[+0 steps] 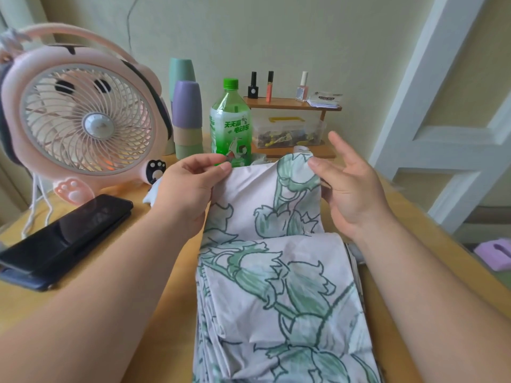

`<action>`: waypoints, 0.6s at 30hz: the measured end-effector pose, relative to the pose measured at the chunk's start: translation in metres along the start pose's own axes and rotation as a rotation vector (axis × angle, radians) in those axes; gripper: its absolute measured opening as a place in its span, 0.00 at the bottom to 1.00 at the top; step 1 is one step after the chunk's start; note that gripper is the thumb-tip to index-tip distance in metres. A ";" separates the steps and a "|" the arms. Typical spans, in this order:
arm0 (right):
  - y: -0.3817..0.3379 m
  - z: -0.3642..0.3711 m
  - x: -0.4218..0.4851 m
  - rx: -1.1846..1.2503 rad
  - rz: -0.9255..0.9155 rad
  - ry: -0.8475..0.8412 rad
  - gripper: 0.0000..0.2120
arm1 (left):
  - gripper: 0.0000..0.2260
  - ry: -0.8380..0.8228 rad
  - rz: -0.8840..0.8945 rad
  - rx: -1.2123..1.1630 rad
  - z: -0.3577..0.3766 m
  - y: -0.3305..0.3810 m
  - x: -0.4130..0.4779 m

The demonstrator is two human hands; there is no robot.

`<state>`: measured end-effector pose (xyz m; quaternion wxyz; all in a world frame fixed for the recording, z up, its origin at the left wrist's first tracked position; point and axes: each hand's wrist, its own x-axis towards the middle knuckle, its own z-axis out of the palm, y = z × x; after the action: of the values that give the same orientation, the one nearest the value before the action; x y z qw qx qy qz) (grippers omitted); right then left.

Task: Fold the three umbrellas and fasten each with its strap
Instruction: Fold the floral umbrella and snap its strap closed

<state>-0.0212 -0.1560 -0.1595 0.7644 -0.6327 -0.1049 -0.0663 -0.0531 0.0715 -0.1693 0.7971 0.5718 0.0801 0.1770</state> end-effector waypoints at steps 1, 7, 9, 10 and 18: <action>-0.001 0.002 -0.001 -0.008 0.005 -0.003 0.36 | 0.05 0.001 0.016 0.013 0.000 -0.001 0.000; 0.004 0.011 -0.004 0.047 -0.015 0.036 0.26 | 0.07 0.011 0.153 0.003 0.002 -0.006 -0.001; 0.004 0.012 -0.005 0.083 -0.039 0.035 0.24 | 0.06 0.011 0.161 -0.016 0.003 -0.007 -0.001; 0.004 0.012 -0.005 0.089 -0.046 0.034 0.22 | 0.05 -0.006 0.133 -0.031 0.001 -0.007 -0.001; 0.004 0.010 -0.010 0.058 -0.118 -0.084 0.22 | 0.16 -0.189 -0.016 0.186 -0.018 0.007 -0.002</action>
<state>-0.0305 -0.1457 -0.1643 0.7723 -0.6051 -0.1757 -0.0815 -0.0624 0.0885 -0.1692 0.7458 0.6569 0.0250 0.1078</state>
